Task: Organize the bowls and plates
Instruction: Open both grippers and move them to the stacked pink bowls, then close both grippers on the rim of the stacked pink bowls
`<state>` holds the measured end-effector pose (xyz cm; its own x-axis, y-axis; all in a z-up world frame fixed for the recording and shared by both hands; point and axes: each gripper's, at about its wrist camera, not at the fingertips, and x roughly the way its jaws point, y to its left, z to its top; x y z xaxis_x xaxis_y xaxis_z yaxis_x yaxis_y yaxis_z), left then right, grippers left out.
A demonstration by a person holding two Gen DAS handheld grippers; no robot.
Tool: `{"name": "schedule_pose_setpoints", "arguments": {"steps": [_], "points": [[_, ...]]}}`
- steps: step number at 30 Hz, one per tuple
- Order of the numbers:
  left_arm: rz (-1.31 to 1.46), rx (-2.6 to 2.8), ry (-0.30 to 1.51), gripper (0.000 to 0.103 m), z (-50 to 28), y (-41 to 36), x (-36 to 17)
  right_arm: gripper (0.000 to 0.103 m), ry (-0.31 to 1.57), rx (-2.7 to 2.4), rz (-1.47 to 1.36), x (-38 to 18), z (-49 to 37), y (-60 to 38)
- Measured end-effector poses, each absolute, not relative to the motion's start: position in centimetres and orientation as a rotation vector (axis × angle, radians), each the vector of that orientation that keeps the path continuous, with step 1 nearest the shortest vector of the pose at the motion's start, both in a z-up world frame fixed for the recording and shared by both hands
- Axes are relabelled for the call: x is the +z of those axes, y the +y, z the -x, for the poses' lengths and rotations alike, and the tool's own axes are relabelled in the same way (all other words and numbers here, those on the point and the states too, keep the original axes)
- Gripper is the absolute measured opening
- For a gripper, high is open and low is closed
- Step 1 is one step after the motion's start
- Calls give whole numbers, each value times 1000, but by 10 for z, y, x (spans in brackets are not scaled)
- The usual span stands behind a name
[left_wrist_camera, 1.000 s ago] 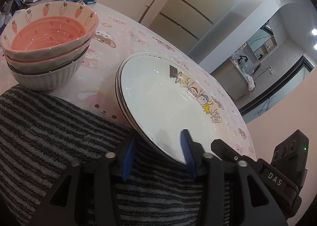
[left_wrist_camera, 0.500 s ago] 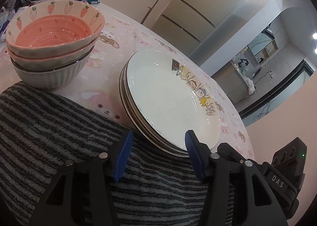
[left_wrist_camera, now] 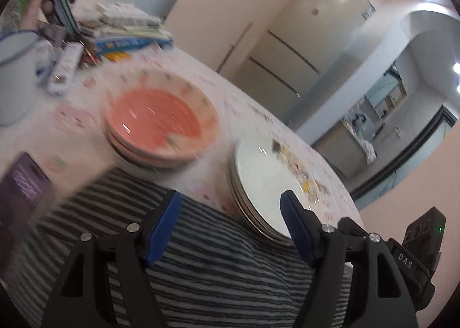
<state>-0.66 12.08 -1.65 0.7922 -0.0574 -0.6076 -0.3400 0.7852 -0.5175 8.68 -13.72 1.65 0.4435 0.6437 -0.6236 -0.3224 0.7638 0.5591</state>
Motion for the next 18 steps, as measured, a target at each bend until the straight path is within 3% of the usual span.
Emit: {"name": "schedule_pose_setpoints", "arguments": {"steps": [9,18], "points": [[628,255,560,85,14,198,18,54,927,681,-319,58,-91,-50],[744,246,657,84,-17,246,-37,54,1082,622,-323,17,-99,29]]}}
